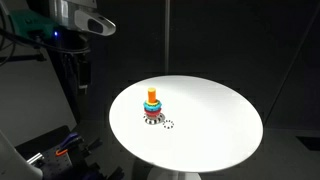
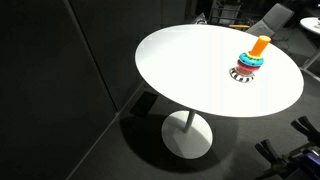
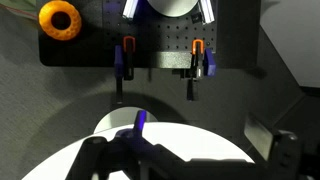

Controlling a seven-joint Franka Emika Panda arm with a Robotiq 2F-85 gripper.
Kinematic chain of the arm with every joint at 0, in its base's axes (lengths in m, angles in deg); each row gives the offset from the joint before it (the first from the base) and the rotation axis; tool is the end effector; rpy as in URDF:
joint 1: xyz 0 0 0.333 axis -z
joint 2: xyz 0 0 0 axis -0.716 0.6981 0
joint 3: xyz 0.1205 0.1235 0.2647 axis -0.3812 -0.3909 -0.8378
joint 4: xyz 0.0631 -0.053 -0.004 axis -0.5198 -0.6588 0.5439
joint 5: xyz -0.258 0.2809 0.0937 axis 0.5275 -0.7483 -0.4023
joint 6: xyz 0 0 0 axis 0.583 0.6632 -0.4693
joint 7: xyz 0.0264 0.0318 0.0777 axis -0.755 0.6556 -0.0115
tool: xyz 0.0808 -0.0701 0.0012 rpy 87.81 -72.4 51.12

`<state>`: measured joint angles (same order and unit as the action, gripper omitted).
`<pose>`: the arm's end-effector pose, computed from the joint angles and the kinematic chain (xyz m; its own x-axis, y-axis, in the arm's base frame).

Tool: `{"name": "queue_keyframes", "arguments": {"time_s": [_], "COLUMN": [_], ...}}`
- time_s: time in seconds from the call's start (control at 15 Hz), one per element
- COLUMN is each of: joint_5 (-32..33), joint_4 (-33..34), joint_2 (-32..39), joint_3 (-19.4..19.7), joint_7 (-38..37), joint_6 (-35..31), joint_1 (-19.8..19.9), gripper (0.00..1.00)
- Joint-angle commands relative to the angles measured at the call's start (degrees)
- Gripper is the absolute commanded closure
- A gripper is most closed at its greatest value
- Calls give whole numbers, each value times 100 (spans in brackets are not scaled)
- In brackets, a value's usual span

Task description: Put the striped ring on the orange stand

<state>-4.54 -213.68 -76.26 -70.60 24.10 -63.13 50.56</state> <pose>0.2785 -0.1017 0.4614 0.9742 0.0211 -0.2248 -0.0276 -0.9770 -0.2114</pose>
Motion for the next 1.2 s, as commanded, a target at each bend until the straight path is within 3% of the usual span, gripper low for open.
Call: {"name": "queue_keyframes", "arguments": {"time_s": [0.0, 0.53, 1.13], "joint_5": [-35, 8, 74], "joint_4": [14, 67, 247], "joint_2": [18, 71, 458], "joint_3": [-62, -64, -93], "joint_7": [42, 29, -132], "joint_6": [15, -20, -517], "joint_1": [75, 92, 235], "gripper": [0, 0, 0]}}
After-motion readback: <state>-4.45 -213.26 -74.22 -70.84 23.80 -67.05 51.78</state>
